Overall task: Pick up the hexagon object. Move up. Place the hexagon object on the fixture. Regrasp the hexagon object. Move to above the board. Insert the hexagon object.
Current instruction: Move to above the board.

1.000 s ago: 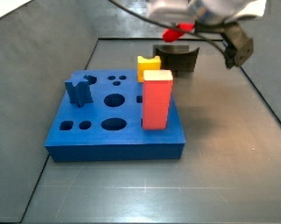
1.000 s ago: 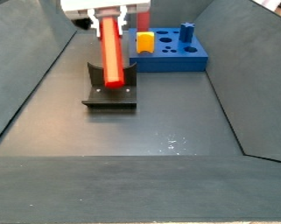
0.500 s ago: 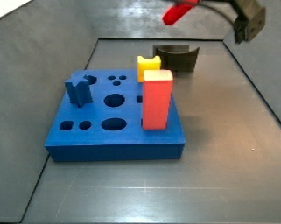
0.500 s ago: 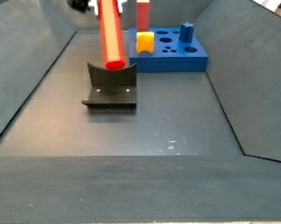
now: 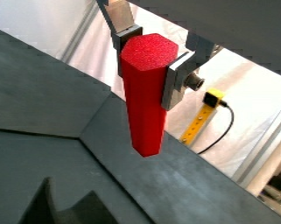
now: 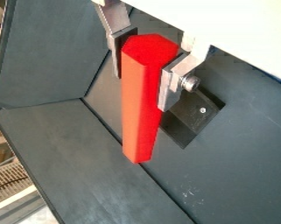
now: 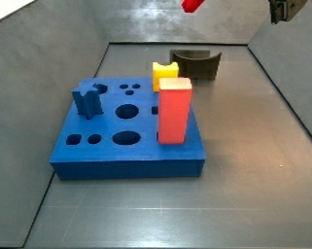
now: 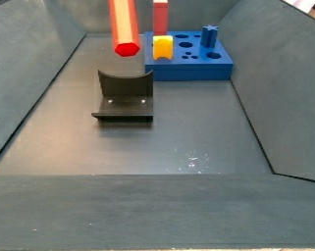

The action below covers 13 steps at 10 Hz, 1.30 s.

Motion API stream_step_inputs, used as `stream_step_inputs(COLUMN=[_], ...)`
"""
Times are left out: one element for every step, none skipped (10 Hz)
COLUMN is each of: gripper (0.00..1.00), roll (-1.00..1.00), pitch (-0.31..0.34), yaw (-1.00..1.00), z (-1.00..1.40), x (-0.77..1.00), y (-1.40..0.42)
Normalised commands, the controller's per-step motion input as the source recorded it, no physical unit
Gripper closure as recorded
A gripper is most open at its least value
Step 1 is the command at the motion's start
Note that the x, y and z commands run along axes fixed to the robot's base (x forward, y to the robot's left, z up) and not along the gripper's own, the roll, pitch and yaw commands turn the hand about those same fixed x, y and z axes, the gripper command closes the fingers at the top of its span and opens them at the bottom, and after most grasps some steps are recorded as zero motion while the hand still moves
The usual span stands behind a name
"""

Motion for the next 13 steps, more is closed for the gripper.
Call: stream_step_inputs(gripper=[1.0, 1.0, 1.0, 1.0, 1.0, 1.0, 1.0, 1.0, 1.0, 1.0, 1.0, 1.0, 1.0], roll=[-1.0, -1.0, -1.0, -1.0, -1.0, -1.0, -1.0, -1.0, -1.0, -1.0, -1.0, -0.82, -0.52], pitch=[-0.085, -0.107, -0.111, -0.112, -0.108, -0.106, -0.104, -0.1, -0.095, -0.093, -0.096, -0.086, -0.068], yaw=[-0.07, -0.08, -0.08, -0.09, -0.1, -0.11, -0.11, -0.12, -0.12, -0.11, -0.11, -0.09, -0.04], z=[0.54, 0.59, 0.59, 0.59, 0.6, 0.58, 0.41, 0.2, 0.13, 0.07, 0.04, 0.02, 0.01], x=[-0.59, -0.66, -0.67, -0.68, -0.7, -0.71, -0.52, -0.3, -0.22, -0.13, -0.1, -0.08, -0.07], y=[-1.0, -1.0, -1.0, -1.0, -1.0, -0.94, -0.65, -0.29, -0.18, -0.08, -0.04, 0.0, 0.01])
